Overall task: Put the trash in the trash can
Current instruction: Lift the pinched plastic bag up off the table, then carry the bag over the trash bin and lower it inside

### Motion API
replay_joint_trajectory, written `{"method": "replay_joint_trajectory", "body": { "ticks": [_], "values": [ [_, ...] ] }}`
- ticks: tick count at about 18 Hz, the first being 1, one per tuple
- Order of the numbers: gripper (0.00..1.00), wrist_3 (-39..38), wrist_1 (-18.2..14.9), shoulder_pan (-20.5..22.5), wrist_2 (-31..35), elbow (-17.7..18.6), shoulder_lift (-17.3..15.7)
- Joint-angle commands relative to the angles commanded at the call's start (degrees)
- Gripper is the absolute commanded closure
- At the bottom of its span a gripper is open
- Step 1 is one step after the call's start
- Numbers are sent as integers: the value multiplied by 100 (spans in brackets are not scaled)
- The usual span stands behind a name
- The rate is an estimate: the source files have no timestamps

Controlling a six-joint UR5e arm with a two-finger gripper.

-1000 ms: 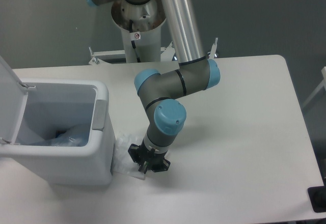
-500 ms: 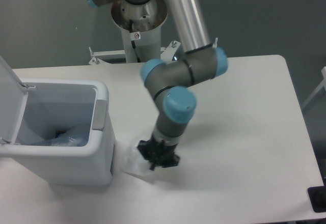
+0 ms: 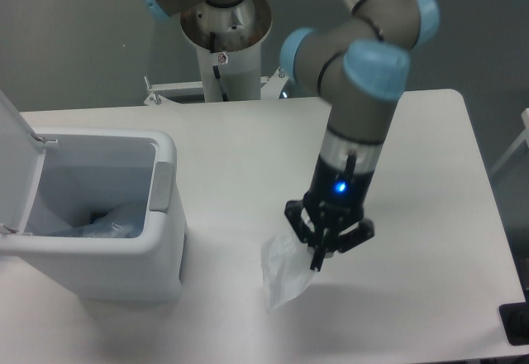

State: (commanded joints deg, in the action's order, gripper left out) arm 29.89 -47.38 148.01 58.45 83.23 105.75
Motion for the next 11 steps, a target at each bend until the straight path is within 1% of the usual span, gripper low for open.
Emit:
{"method": "replay_joint_trajectory", "body": {
  "ticks": [4,7,8,11],
  "values": [
    [100,-124,0,-61,-9,-105,-501],
    [100,-89,9,-96,-9,-114,-958],
    [100,-71,9,-123,-9,-62,-1151],
    [100,323,9,-228,-9,9,-1547]
  ]
}}
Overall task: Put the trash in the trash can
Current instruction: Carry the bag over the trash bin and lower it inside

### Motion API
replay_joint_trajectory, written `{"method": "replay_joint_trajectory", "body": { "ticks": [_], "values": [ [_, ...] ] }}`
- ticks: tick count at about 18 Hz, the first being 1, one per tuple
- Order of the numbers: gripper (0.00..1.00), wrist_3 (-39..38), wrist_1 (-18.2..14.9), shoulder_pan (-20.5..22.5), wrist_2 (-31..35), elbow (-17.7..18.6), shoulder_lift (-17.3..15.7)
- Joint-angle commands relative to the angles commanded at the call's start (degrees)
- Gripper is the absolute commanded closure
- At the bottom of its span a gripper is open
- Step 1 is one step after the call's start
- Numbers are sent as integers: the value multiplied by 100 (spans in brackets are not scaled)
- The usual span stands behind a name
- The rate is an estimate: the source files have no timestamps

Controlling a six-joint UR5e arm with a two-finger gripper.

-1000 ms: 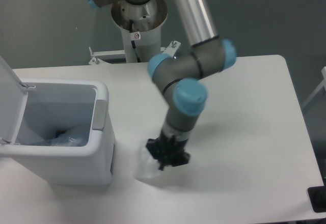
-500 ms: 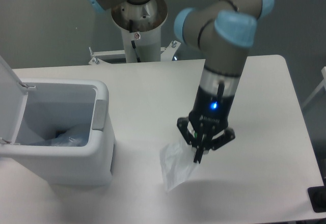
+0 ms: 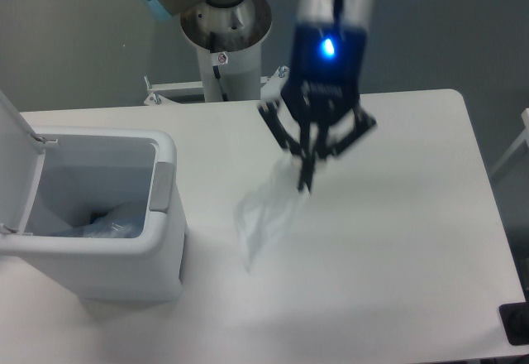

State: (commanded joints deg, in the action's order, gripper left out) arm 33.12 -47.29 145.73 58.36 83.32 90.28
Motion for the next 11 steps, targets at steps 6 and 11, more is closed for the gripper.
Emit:
{"method": "replay_joint_trajectory", "body": {
  "ticks": [6,11],
  "values": [
    [100,536,-26,-842,70,437,-422],
    [100,1363,-35,-1301,158,967,-511]
  ]
}}
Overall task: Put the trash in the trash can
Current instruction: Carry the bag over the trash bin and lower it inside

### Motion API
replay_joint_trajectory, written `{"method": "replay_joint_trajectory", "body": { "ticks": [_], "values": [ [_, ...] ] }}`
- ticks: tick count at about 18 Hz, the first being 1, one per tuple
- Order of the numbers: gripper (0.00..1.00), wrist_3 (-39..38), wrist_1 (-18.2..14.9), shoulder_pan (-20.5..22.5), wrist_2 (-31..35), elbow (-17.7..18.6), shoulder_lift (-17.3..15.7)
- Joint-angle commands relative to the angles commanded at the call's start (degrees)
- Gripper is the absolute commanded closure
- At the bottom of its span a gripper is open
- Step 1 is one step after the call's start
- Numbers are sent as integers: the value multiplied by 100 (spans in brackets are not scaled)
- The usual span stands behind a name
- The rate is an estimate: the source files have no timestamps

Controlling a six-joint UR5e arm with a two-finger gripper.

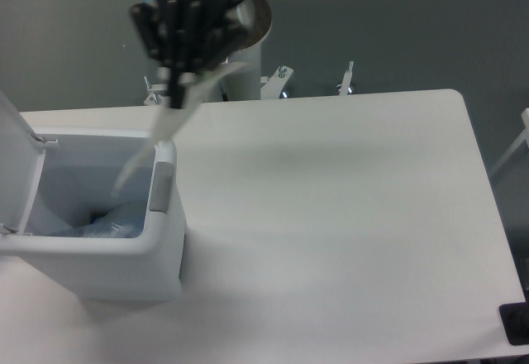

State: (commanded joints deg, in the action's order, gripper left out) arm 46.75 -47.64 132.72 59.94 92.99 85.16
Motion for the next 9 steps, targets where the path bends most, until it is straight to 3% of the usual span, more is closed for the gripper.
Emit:
{"method": "replay_joint_trajectory", "body": {
  "ticks": [9],
  "values": [
    [100,54,9,-299,0,61,351]
  ]
}}
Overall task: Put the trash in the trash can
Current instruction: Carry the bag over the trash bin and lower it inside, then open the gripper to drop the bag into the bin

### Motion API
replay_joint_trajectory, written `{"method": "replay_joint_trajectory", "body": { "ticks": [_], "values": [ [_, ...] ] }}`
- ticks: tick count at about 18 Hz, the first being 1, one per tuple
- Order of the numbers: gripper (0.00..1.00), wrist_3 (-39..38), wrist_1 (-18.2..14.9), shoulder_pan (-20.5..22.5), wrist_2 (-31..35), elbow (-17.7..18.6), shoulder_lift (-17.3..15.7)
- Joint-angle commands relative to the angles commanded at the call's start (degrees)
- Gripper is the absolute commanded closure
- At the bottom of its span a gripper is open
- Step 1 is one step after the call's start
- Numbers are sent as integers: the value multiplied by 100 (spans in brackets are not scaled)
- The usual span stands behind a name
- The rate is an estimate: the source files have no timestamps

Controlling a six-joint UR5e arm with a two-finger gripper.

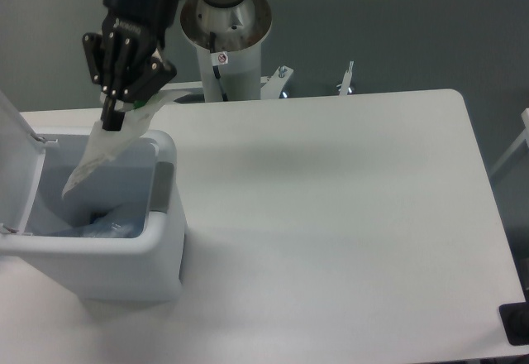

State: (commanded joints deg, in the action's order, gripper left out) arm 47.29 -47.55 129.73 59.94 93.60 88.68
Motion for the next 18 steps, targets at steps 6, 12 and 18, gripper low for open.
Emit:
{"method": "replay_joint_trajectory", "body": {
  "ticks": [6,12,18],
  "values": [
    [95,-9,0,-219,0,79,299],
    [0,-254,18,-238,-17,36,440],
    [0,-1754,17,348,-26,97,142]
  ]
}}
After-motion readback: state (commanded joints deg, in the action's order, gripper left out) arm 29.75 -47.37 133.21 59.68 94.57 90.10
